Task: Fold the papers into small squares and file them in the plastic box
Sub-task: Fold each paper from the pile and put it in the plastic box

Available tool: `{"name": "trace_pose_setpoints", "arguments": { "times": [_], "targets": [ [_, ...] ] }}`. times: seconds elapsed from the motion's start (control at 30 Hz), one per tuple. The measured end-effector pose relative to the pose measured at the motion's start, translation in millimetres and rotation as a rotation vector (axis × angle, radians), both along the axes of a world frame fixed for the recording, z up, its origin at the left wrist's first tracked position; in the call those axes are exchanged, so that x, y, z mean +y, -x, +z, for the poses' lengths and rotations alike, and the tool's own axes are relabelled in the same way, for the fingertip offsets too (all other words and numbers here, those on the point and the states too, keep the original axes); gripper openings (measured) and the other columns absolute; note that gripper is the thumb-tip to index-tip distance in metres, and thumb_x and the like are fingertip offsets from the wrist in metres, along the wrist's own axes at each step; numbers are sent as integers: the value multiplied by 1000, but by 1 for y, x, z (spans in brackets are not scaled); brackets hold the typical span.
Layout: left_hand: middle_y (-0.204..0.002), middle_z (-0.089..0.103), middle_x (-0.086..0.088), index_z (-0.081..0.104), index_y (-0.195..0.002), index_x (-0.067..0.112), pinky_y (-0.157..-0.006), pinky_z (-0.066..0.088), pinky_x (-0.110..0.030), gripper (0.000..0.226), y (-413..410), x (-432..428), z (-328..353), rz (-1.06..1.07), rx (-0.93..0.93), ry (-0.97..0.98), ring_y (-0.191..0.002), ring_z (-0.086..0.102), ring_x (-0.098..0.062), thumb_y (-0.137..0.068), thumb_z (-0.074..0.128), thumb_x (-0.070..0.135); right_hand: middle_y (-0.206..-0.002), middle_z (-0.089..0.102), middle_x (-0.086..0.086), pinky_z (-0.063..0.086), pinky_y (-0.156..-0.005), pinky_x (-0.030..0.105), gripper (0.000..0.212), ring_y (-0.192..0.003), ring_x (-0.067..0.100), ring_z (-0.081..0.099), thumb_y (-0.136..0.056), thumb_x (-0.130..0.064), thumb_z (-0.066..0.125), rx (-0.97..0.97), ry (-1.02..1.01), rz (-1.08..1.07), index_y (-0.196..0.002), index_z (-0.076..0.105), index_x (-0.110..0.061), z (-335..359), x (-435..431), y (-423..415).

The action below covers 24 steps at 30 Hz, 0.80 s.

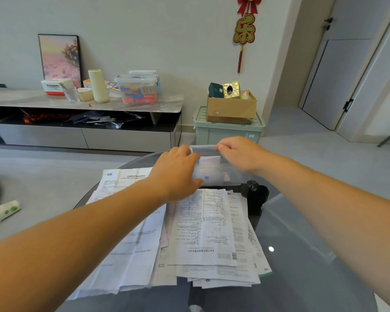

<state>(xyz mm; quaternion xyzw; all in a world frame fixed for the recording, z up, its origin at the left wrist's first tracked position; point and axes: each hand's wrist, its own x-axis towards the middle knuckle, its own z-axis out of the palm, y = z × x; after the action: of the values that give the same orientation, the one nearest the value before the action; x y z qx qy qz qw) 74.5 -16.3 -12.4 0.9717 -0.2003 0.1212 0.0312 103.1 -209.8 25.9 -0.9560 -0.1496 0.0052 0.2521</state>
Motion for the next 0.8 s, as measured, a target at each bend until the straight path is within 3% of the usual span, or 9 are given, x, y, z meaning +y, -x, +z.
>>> {"name": "trace_pose_setpoints", "arguments": {
  "times": [0.07, 0.2, 0.33, 0.43, 0.63, 0.8],
  "targets": [
    [-138, 49, 1, 45, -143, 24, -108, 36, -37, 62, -9, -5, 5, -98, -42, -69, -125, 44, -21, -92, 57, 57, -120, 63, 20, 46, -99, 50, 40, -113, 38, 56, -102, -25, 35, 45, 32, 17, -113, 61, 4, 2, 9, -16],
    [-135, 55, 4, 49, -140, 24, -115, 28, -43, 64, -33, -14, 7, -148, 44, -226, -127, 47, -21, -87, 59, 59, -99, 61, 17, 45, -89, 45, 38, -90, 30, 52, -105, -28, 31, 120, 150, 75, -82, 53, -9, -1, 20, -30],
    [-122, 62, 4, 51, -137, 25, -117, 22, -46, 63, -48, -19, 5, -120, 107, -362, -121, 50, -21, -89, 53, 65, -104, 61, 17, 43, -90, 46, 46, -97, 31, 55, -107, -35, 23, 121, 140, 73, -89, 54, -6, -8, 19, -35],
    [-122, 62, 1, 48, -140, 25, -113, 27, -45, 59, -52, -21, 4, -136, 92, -383, -120, 50, -23, -93, 50, 61, -99, 61, 14, 43, -84, 41, 48, -94, 29, 54, -106, -37, 22, 108, 137, 76, -91, 54, -5, -11, 16, -39],
    [-125, 60, -2, 37, -147, 22, -112, 32, -43, 61, -53, -17, -3, -150, 60, -326, -124, 48, -26, -96, 53, 50, -97, 62, 10, 42, -84, 39, 56, -93, 22, 56, -108, -41, 22, 66, 79, 63, -100, 61, -2, -21, 11, -42],
    [-134, 53, 0, 45, -139, 23, -111, 35, -42, 63, -46, -11, -4, -147, -39, -194, -128, 44, -24, -89, 57, 59, -107, 69, 7, 47, -94, 44, 44, -103, 24, 60, -105, -32, 31, -98, -22, 61, -105, 68, -9, -19, 8, -37]
  ]
}}
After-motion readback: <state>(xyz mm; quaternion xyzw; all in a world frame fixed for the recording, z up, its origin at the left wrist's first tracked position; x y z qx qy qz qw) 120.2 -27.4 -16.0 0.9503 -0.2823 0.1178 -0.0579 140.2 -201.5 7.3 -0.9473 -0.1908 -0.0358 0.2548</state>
